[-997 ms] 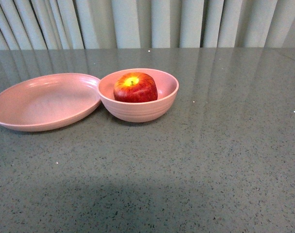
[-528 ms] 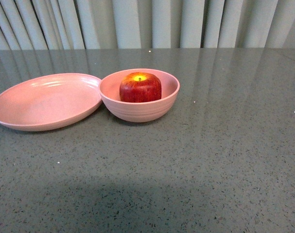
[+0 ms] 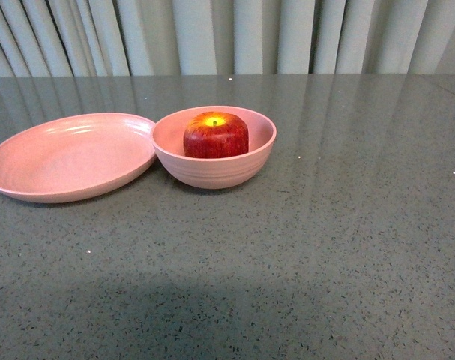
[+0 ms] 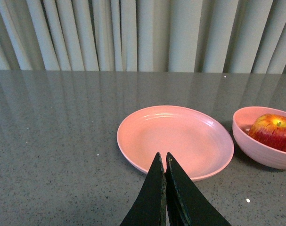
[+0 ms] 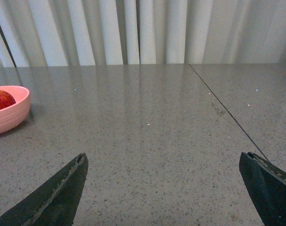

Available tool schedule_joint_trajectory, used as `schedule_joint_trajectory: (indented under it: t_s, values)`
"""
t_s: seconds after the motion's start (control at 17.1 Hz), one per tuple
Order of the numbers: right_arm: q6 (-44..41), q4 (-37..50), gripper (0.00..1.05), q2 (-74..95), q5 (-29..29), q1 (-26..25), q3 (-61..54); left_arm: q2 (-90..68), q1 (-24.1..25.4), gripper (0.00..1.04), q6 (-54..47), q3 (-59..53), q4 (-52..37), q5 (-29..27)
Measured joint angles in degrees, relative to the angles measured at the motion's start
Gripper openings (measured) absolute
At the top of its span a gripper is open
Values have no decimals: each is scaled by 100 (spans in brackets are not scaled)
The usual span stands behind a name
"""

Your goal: Move apple from plate to bowl

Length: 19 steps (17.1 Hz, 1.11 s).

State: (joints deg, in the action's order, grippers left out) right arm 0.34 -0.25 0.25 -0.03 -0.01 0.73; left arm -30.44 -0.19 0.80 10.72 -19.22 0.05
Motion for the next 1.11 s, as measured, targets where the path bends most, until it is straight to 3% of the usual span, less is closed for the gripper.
schedule_joint_trajectory:
  t_s: [0.94, 1.11]
  values:
    - [0, -2, 98, 0, 2, 0, 0, 1884, 7, 1, 0, -990, 756, -4]
    - [0, 7, 98, 0, 2, 0, 0, 2986, 9, 1, -2, -986, 2000, -11]
